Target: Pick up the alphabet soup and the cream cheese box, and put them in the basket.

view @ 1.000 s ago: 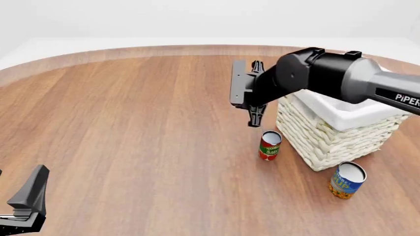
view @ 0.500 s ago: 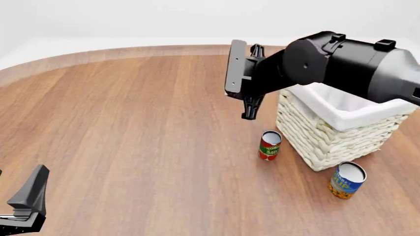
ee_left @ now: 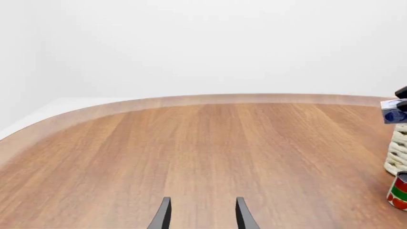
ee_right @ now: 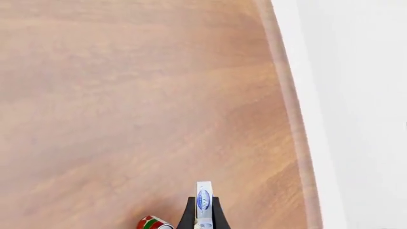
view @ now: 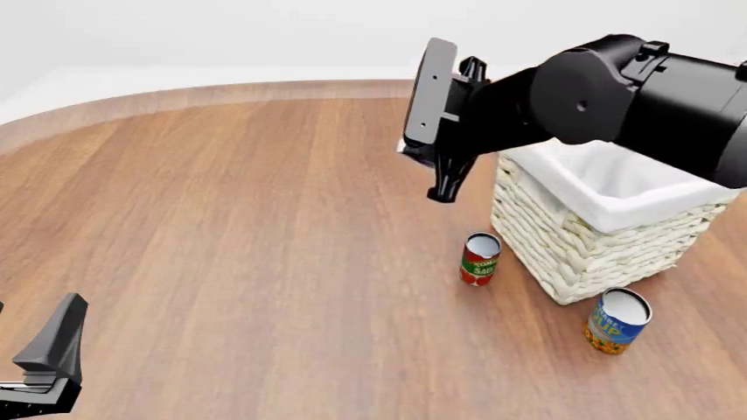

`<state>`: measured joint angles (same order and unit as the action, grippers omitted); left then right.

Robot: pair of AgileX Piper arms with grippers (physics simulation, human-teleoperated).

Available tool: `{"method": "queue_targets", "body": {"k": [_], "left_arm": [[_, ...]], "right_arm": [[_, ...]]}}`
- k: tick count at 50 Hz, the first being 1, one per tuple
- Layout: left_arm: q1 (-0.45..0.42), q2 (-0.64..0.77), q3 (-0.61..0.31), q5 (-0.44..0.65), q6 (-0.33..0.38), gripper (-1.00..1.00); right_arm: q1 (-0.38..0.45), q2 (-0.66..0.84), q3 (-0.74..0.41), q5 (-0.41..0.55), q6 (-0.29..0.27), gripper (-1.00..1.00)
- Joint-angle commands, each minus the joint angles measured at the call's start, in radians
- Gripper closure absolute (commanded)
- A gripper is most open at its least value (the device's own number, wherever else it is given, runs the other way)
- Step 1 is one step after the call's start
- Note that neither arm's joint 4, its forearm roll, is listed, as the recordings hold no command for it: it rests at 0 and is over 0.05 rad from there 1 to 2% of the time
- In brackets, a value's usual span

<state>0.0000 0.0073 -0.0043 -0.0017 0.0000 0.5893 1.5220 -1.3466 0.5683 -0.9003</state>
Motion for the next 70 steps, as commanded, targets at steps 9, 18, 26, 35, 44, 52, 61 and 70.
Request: {"method": "queue_targets", "body": {"k": [9,18,26,35,44,52,61,70], "left_arm": [[0.0,0.0,0.0,0.0,0.0,-1.0],[0.0,0.0,0.0,0.0,0.0,-1.0],[0.0,0.0,0.0,0.0,0.0,-1.0],[0.0,0.0,0.0,0.0,0.0,-1.0],[0.0,0.0,0.0,0.0,0.0,-1.0],[0.0,0.0,0.0,0.0,0.0,-1.0],[0.0,0.0,0.0,0.0,0.0,-1.0],[0.0,0.0,0.0,0.0,0.0,-1.0]], "right_arm": [[0.035,-0.092,0.013,-0.025,0.145,1.0],[0.078,-0.12,0.016,-0.03,0.232,1.0],[0.125,-0.158,0.011,-0.026,0.33,1.0],[0.119,-0.174,0.028,-0.037,0.375,1.0],[0.157,-0.218,0.045,-0.035,0.482,1.0],[0.159,-0.226,0.043,-0.032,0.486,1.0],[0.159,-0.226,0.043,-0.032,0.486,1.0],[0.156,-0.237,0.046,-0.029,0.495,1.0]]}}
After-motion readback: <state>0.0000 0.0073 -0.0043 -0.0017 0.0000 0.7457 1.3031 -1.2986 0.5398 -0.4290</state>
